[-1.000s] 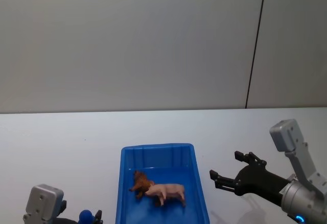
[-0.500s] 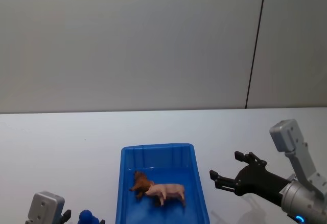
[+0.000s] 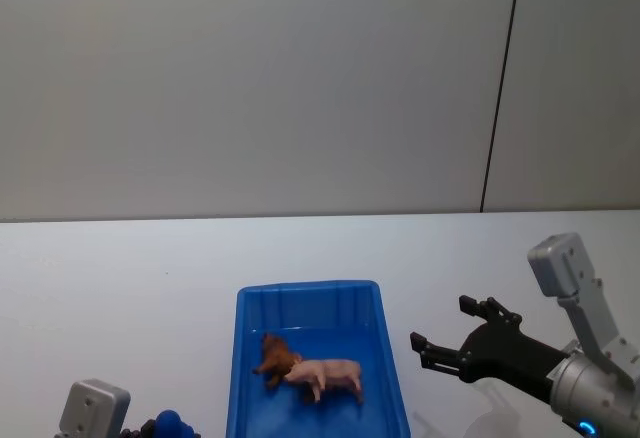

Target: Pick up the two dolls from the table and place them into the box.

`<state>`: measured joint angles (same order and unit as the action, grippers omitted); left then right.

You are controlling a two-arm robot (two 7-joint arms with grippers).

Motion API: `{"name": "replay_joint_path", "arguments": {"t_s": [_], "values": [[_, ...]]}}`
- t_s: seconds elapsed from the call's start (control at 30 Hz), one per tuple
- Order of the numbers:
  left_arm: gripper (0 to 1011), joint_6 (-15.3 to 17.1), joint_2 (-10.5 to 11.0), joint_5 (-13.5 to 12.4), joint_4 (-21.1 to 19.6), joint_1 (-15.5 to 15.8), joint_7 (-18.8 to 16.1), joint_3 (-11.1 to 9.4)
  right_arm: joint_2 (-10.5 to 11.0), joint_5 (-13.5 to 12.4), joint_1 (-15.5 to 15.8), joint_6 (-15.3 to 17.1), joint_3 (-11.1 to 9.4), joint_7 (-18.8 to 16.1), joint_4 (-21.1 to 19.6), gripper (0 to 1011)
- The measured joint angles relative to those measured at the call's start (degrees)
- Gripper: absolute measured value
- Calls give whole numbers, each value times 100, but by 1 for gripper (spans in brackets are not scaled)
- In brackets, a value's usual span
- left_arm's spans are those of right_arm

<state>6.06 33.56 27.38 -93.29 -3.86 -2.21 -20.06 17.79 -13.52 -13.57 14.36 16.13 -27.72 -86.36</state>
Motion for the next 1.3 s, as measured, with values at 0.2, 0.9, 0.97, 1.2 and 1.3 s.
{"name": "replay_joint_path", "arguments": {"t_s": [0.2,0.9,0.97,1.2,1.3], "values": [[557,1,-14,-88,4,53,72,33,0,0,0,0,0,0,0,1001],[411,-72,-406,-1028,-148,889,710,106,0,0,0,0,0,0,1,1001],[431,-89,-509,-1147,-99,1031,840,79,0,0,0,0,0,0,1,1001],[660,-164,-836,-1403,114,1409,1225,-33,0,0,0,0,0,0,1,1001],[780,-214,-1021,-1488,270,1600,1419,-102,0,0,0,0,0,0,1,1001]]}}
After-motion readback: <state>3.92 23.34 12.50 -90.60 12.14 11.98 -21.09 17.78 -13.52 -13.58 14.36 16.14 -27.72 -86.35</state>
